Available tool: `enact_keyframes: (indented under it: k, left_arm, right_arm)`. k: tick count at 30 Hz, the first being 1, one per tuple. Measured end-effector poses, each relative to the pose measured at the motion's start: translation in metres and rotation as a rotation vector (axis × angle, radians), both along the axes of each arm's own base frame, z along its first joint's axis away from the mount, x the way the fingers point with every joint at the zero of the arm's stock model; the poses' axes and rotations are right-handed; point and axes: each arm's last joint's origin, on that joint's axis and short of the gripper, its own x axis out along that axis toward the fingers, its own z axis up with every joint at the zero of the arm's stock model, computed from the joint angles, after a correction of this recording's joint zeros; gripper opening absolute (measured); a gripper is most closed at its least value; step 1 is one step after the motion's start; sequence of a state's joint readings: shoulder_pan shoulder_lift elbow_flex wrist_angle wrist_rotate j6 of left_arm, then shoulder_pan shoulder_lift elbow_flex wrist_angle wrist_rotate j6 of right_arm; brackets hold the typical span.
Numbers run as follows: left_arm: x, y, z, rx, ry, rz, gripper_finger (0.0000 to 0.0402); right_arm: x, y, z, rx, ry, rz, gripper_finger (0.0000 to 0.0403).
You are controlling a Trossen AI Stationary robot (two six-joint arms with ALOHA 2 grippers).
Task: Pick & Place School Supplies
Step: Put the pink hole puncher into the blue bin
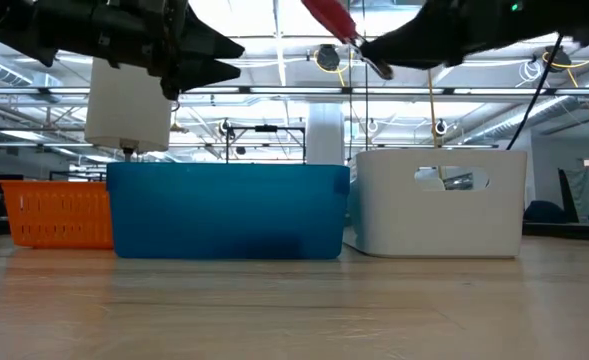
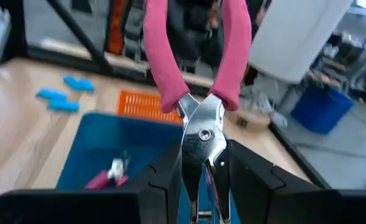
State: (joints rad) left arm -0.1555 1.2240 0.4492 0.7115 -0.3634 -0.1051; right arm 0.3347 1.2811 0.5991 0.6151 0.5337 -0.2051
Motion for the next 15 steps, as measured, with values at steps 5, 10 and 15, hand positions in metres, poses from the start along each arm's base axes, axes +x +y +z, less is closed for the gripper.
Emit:
enact_keyframes:
  k: [5,10,15]
  left_arm:
    - [0.005,-0.003,-0.007,0.039,0.019,-0.046,0.0225]
    - [0.008,-0.003,-0.008,0.077,0.006,-0.050,0.0225]
    - [0.008,-0.002,-0.007,0.074,-0.013,-0.027,0.0225]
  right_arm:
    - [-0.001,-0.022,-0.005,-0.004,-0.126,0.081,0.0096]
    - [-0.012,-0.039,-0.011,0.001,-0.242,0.095,0.0096]
    - [-0.023,-0.051,-0.021,0.037,-0.288,0.110,0.0096]
